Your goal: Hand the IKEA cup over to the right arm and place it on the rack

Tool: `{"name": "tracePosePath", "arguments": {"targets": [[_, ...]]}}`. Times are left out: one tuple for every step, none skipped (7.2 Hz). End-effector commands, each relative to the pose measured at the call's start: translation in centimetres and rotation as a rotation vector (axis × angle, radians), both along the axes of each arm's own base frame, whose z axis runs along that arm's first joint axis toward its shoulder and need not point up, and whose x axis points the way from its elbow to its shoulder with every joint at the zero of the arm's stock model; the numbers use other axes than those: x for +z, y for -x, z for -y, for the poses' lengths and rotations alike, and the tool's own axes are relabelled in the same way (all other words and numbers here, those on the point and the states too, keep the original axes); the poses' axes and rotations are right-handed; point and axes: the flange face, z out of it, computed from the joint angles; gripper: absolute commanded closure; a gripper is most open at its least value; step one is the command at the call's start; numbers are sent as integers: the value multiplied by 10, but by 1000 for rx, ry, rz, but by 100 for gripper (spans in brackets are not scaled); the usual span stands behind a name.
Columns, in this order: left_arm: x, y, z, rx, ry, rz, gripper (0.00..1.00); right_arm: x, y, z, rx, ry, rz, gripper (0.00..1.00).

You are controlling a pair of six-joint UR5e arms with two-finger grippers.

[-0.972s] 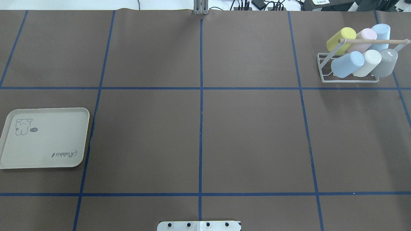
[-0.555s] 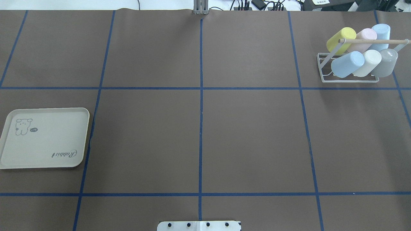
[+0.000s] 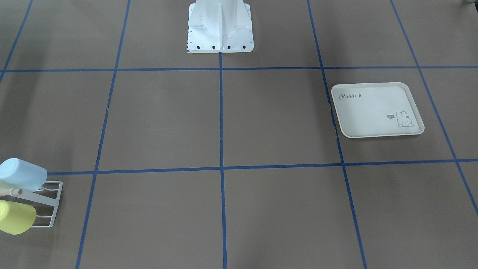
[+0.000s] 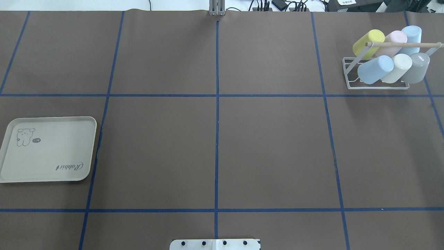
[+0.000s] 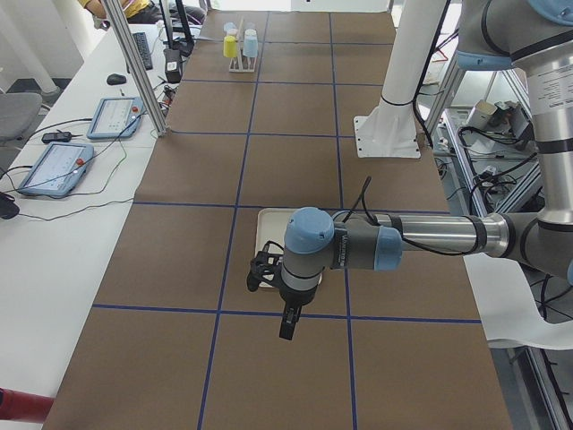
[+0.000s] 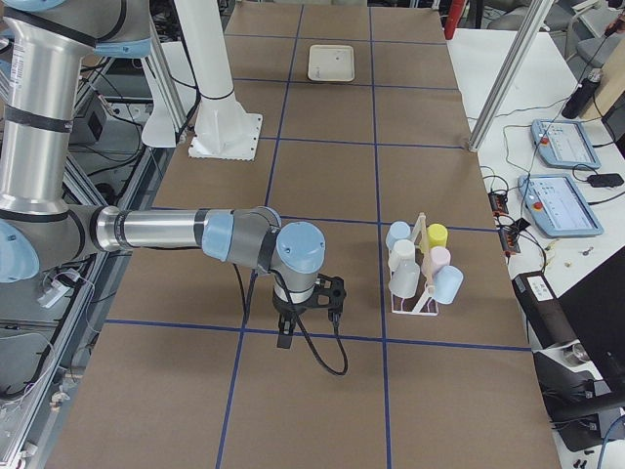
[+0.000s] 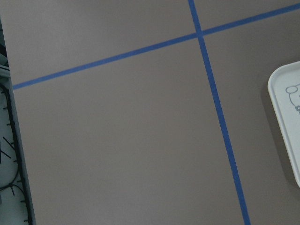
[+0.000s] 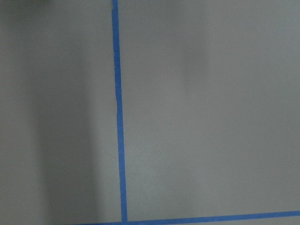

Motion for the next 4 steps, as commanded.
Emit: {"name": "tracePosePath", "arguments": {"targets": [[-15, -4, -5, 11, -21, -11, 0, 3, 0, -1, 0, 8, 2, 0], [-7, -4, 0, 12, -17, -12, 0, 12, 0, -3, 0, 27, 5, 0], [-15, -3, 8, 11, -40, -11, 0, 22, 0, -6, -4, 45, -1, 0], [-24, -2, 18, 9, -64, -7, 0, 24, 0, -7, -6, 49, -8, 0]]}}
